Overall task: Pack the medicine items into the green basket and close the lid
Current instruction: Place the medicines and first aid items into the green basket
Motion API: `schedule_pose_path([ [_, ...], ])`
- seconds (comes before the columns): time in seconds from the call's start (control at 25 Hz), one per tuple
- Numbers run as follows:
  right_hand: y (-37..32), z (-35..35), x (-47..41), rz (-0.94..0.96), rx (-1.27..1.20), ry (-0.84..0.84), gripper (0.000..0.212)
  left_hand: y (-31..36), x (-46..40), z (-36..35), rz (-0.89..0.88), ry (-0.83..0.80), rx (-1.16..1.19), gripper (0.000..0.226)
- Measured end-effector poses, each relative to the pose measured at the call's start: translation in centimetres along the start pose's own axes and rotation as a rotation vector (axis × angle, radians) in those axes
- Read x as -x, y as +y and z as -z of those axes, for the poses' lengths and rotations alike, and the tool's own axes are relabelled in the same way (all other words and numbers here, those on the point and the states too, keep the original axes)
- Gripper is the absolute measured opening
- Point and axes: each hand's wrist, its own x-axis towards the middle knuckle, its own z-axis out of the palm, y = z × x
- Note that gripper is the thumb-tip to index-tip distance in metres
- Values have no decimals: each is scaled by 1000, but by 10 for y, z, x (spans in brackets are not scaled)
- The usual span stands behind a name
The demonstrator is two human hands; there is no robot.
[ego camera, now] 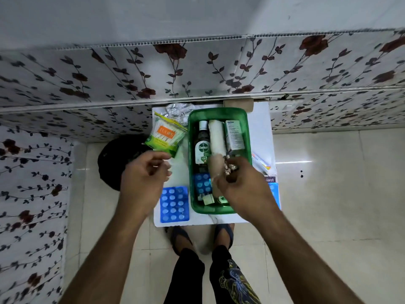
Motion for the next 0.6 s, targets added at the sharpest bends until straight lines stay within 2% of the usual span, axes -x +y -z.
schedule_pose_path([
  [0.12, 2, -32, -3, 9, 153, -54, 29, -39, -6, 21, 136, 46, -74, 23],
  [0.28, 8, -49, -8, 75, 290, -101, 27, -73, -6, 20, 174, -9, -156, 18],
  [0.6, 4, -49, -11, 29, 247, -116, 24, -86, 0, 7, 198, -41, -227, 16],
])
